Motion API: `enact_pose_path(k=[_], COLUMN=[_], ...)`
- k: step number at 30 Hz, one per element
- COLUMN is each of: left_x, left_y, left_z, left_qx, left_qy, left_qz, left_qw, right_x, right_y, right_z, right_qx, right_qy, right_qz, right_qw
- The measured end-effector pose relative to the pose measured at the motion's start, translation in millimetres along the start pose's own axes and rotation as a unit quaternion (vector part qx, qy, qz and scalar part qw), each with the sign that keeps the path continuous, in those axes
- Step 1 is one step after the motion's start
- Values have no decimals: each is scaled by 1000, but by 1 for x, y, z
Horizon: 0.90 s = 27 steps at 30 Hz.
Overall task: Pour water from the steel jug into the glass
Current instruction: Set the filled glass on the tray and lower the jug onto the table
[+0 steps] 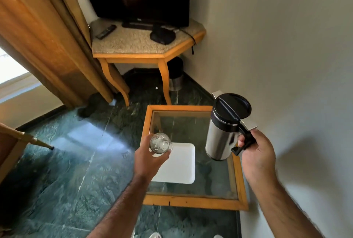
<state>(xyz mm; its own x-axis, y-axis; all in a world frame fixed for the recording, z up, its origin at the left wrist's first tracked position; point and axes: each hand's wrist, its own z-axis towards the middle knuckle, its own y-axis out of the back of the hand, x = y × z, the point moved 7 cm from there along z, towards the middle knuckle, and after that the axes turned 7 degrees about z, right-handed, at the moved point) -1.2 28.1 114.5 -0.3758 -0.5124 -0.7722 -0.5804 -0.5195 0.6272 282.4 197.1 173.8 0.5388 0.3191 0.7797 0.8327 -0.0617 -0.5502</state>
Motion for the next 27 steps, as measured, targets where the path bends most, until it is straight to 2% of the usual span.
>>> enact_pose_path(k=[4, 14, 22, 27], left_x=[44, 134, 183, 195], left_y=[-42, -133, -177, -190], left_z=[10, 44, 56, 58], left_qx=[10, 73, 98, 111], left_qy=[-1, -21, 1, 21], left_qz=[23, 84, 119, 122], left_qw=[1000, 994, 988, 986], right_x=[-45, -132, -169, -179], right_y=[39, 113, 145, 149], right_z=[17, 54, 69, 70], right_qx=[-52, -93, -89, -60], right_qy=[3, 13, 13, -3], right_qz=[30, 53, 38, 67], right_qw=[998, 994, 995, 996])
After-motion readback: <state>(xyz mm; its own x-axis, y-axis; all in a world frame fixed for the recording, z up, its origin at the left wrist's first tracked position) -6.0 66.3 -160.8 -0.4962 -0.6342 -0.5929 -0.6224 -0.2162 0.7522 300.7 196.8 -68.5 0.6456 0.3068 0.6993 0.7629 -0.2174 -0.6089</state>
